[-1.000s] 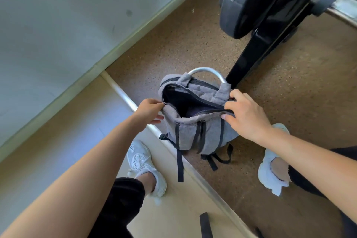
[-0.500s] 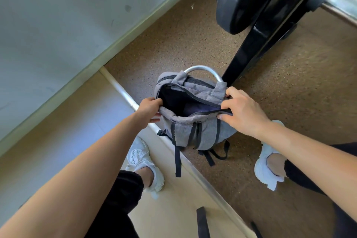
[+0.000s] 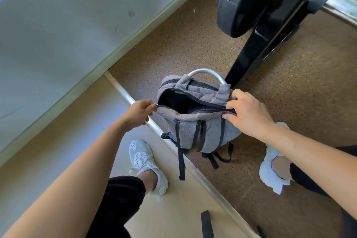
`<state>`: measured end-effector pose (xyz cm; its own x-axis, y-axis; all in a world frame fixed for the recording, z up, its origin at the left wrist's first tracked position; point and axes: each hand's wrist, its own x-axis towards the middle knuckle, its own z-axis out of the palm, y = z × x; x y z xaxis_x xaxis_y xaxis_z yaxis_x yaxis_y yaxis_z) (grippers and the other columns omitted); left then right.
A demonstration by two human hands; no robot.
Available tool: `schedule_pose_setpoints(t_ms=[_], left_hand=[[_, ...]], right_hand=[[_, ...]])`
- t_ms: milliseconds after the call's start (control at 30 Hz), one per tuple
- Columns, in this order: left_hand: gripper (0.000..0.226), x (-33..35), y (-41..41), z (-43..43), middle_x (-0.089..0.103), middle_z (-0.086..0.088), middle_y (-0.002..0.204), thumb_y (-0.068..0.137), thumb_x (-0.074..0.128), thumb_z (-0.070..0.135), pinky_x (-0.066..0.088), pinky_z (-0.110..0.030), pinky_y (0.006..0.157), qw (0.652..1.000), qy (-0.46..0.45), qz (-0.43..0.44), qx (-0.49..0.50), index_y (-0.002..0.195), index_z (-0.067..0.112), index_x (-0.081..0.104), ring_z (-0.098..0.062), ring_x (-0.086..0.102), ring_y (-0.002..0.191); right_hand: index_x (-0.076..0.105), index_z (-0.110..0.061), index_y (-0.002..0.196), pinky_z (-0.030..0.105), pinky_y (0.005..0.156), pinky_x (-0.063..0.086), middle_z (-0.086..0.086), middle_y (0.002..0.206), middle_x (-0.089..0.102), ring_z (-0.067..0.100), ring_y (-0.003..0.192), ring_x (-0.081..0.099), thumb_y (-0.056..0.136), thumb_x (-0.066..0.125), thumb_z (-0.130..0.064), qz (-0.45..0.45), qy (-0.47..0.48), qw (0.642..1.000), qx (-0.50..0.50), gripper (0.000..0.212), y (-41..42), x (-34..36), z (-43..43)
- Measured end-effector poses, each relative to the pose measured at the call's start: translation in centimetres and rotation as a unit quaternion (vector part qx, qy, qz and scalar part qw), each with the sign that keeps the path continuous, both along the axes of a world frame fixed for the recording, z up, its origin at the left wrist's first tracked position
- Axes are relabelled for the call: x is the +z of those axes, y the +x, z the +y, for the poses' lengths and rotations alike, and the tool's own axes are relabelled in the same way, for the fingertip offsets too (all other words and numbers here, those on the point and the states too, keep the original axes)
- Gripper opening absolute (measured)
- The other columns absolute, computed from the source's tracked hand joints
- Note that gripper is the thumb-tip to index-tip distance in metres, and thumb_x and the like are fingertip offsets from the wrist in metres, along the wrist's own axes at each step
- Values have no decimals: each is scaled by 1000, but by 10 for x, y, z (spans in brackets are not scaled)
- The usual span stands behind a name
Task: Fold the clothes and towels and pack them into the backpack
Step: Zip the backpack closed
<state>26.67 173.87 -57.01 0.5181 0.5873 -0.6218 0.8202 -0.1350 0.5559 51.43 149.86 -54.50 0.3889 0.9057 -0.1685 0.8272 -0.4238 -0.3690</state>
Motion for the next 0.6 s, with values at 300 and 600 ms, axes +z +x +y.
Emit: schedule_pose_setpoints(t_ms=[300, 600], left_hand=[[43, 18, 9, -4, 44, -1, 61, 108, 39, 28, 32, -32, 55, 990, 123, -13, 63, 79, 11, 66, -22, 40, 59], [46, 34, 35, -23, 47, 7, 55, 109, 39, 33, 32, -35, 58, 979, 193, -14, -58, 70, 20, 60, -13, 45, 57]], right_hand=[[71, -14, 104, 31, 67, 42, -2, 103, 56, 20, 95, 58, 90, 73, -31, -18, 11, 1000, -8, 22, 0, -2, 0], [69, -18, 98, 35, 67, 42, -1, 104, 42, 21, 99, 49, 89, 73, -35, -19, -25, 999, -15, 20, -7, -6, 0]])
